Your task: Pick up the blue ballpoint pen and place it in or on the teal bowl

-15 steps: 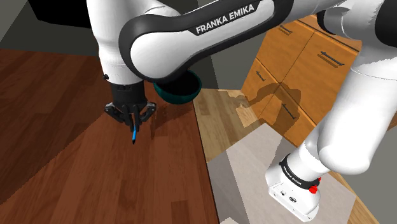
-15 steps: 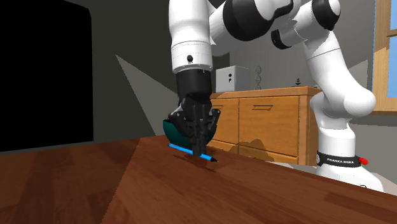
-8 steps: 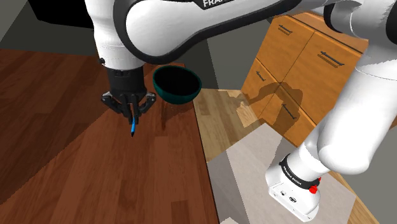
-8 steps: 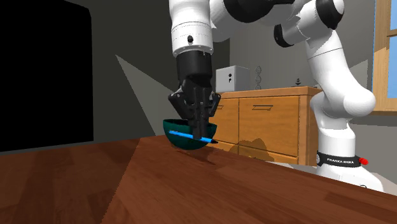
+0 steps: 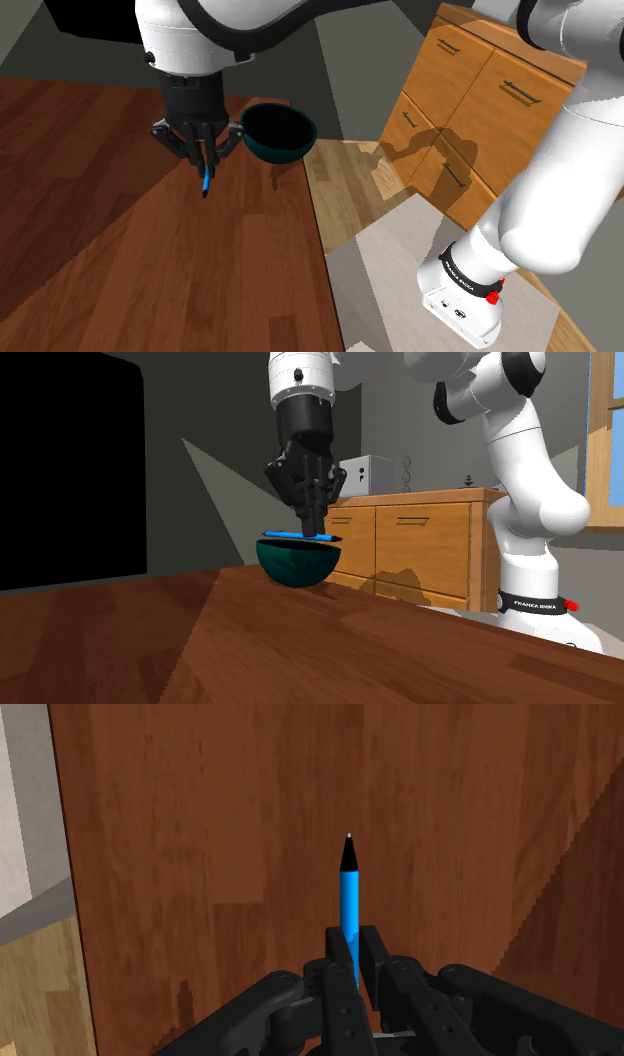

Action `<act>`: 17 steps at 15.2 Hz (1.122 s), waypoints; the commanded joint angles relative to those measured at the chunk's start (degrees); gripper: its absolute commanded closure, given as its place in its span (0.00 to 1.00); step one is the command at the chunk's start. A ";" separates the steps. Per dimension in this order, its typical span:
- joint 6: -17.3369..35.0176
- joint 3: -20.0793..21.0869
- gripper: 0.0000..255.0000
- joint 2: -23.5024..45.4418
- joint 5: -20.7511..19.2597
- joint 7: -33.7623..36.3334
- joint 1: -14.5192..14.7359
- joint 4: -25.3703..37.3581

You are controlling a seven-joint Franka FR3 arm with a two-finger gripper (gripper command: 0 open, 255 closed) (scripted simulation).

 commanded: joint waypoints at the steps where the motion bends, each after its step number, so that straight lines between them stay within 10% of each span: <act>1: -1.29 0.07 1.00 -0.24 0.17 -0.02 0.00 1.07; 8: -6.29 0.28 1.00 -0.66 0.48 0.04 0.16 5.76; 17: -6.68 -4.30 1.00 -9.76 5.78 -14.39 -9.21 -1.89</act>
